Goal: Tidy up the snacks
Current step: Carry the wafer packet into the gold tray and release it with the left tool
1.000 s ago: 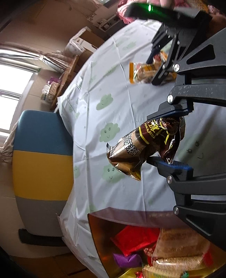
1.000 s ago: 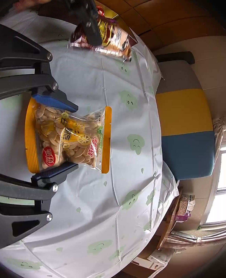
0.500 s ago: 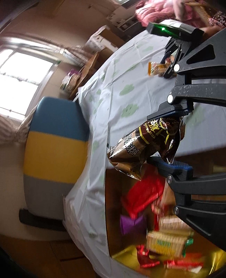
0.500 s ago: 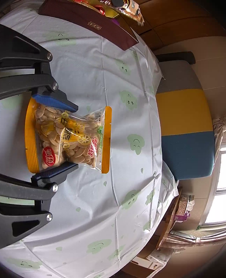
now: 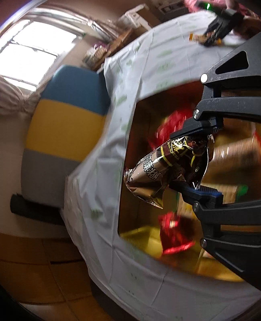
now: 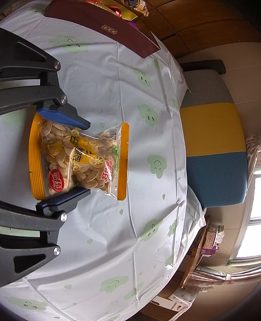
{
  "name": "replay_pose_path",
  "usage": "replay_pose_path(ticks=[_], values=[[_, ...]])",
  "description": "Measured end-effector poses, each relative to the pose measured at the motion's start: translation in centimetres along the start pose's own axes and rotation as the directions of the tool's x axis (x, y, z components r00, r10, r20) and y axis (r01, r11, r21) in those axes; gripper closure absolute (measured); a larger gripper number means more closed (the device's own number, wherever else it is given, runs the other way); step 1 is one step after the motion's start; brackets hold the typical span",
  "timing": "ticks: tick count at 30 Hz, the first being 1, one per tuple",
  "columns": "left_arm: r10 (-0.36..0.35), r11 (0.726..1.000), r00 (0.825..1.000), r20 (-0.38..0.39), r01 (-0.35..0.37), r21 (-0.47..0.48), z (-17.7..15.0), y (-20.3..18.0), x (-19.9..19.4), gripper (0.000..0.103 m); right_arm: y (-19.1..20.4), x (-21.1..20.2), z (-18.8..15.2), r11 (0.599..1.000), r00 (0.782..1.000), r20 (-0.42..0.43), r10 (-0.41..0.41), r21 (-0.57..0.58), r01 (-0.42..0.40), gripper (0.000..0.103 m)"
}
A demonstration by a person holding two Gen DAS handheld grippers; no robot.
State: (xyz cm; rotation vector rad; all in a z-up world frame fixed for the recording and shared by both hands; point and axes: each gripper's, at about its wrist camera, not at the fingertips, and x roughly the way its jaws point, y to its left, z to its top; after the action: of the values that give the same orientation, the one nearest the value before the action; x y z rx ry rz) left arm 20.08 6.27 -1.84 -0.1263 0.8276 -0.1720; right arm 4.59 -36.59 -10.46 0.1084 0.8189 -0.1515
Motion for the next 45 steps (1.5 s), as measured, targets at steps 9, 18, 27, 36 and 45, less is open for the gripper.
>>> replay_pose_path(ticks=[9, 18, 27, 36, 45], values=[[0.075, 0.997, 0.995, -0.062, -0.074, 0.011, 1.9, 3.9, 3.4, 0.062, 0.0, 0.0, 0.0, 1.0, 1.0, 0.0, -0.001, -0.001, 0.001, 0.043], [0.09, 0.996, 0.985, -0.148, -0.093, -0.008, 3.2, 5.5, 6.9, 0.054, 0.0, 0.0, 0.0, 1.0, 1.0, 0.0, -0.001, 0.0, 0.001, 0.043], [0.067, 0.994, 0.993, -0.093, -0.074, -0.081, 3.5, 6.0, 3.8, 0.029, 0.0, 0.0, 0.0, 1.0, 1.0, 0.001, -0.005, -0.001, 0.005, 0.043], [0.19, 0.979, 0.981, -0.028, -0.188, 0.084, 0.6, 2.3, 0.5, 0.024, 0.0, -0.1, 0.0, 1.0, 1.0, 0.01, -0.015, -0.004, 0.015, 0.044], [0.152, 0.988, 0.988, -0.035, -0.15, 0.047, -2.2, 0.8, -3.1, 0.017, 0.2, -1.7, 0.2, 0.999, 0.998, 0.065, -0.02, -0.025, 0.022, 0.045]])
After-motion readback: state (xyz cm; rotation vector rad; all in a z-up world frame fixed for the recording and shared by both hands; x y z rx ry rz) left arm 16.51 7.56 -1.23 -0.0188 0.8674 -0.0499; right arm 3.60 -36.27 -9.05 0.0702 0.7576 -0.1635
